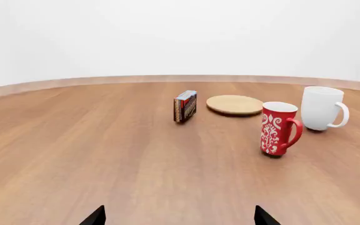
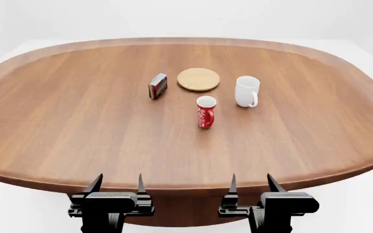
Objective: Put the chocolate pudding to the left of the plate.
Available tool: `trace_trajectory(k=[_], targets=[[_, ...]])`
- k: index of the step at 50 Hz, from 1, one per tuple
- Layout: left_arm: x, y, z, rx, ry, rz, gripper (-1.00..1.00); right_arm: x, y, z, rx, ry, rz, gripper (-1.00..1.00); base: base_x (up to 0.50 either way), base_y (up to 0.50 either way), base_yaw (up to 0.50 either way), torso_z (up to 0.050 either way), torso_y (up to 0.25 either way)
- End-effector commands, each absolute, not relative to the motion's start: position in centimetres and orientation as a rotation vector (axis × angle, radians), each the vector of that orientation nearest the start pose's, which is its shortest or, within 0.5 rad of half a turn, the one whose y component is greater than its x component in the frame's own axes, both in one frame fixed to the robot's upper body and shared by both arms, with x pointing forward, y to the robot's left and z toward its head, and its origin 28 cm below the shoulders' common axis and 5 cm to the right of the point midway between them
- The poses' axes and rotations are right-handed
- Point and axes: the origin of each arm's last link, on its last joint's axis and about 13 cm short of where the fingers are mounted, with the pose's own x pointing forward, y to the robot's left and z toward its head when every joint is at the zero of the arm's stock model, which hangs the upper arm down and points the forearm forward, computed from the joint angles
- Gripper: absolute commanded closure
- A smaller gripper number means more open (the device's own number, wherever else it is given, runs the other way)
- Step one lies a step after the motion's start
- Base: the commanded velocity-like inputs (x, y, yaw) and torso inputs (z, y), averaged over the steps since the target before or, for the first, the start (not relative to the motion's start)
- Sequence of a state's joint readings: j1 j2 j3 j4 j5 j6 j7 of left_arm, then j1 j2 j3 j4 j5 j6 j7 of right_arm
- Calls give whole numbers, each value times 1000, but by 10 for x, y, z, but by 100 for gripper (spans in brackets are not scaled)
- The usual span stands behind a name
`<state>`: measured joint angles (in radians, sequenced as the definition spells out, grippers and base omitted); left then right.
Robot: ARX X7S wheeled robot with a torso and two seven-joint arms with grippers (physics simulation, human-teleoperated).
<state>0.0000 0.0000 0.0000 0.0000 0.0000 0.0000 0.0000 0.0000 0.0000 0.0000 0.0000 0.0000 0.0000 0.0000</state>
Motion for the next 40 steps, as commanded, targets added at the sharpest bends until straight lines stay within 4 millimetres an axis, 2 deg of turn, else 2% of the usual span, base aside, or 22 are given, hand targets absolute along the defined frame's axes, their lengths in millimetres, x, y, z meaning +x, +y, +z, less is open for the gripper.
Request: trace_trajectory(k=[1,12,40], targets=[[211,205,13,1,-1,0,-100,210,-96,13,1,-1,2,-100,0,0,0,0,0],[211,206,16,4,-2,2,-100,212,-97,12,21,15,-6,-100,0,31,0,0,0],[210,206,18,0,-5,0,-100,211,-97,12,19,17,-5,-100,0,500,0,0,0]])
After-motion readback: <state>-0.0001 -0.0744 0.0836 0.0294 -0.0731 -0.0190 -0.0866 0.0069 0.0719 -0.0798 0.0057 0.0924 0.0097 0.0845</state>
